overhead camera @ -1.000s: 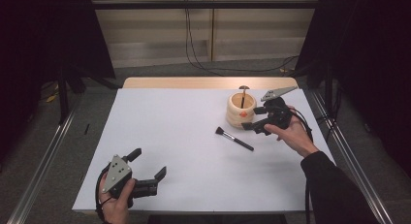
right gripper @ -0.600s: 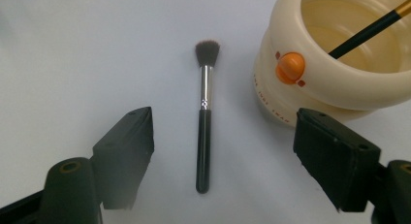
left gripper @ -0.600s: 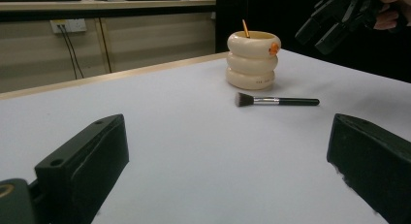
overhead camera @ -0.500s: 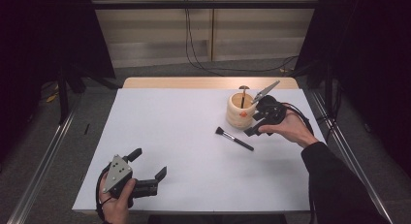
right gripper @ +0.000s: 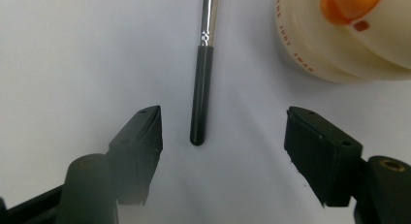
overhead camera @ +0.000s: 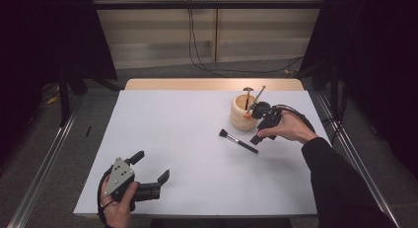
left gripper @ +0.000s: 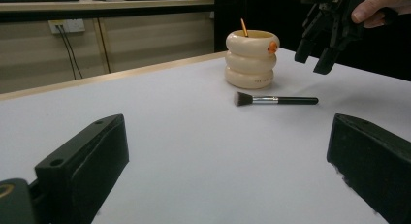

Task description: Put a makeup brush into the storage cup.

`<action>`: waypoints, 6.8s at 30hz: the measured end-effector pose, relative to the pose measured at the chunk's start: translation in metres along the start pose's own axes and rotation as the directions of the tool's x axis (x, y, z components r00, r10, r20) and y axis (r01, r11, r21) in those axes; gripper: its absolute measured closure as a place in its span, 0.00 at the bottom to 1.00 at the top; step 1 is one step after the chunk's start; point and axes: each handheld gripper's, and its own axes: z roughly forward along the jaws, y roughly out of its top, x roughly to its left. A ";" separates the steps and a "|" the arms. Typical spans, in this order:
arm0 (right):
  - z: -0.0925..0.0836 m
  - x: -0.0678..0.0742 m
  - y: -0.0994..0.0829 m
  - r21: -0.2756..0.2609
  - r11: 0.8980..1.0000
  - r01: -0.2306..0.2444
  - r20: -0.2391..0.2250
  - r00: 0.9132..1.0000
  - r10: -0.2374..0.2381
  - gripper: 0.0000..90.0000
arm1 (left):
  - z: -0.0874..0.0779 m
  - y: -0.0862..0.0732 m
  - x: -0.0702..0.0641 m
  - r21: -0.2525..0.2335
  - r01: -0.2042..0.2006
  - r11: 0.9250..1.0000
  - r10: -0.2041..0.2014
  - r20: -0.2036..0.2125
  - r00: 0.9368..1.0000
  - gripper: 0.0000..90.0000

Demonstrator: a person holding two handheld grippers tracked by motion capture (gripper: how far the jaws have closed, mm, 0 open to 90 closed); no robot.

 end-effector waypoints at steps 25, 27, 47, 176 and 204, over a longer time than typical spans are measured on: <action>0.028 0.003 0.034 0.026 0.999 0.033 -0.031 0.999 -0.033 0.67 | 0.001 0.000 0.000 -0.004 -0.001 1.000 0.001 0.011 1.000 0.02; 0.030 0.005 0.038 0.027 0.999 0.041 -0.027 0.999 -0.041 0.68 | 0.001 0.000 0.000 -0.001 -0.006 1.000 0.006 0.012 1.000 0.02; 0.061 0.009 0.057 0.048 0.997 0.062 0.006 0.998 -0.062 0.77 | 0.000 0.000 0.000 0.002 -0.015 1.000 0.015 0.009 1.000 0.02; 0.006 0.027 -0.033 -0.636 0.765 -0.102 -0.049 0.995 0.092 0.87 | 0.001 0.000 0.000 0.010 -0.018 1.000 0.018 0.014 1.000 0.02; -0.024 0.027 -0.054 -0.869 0.479 -0.126 -0.091 0.991 0.096 0.87 | 0.000 0.000 0.001 0.009 -0.017 1.000 0.017 0.015 1.000 0.02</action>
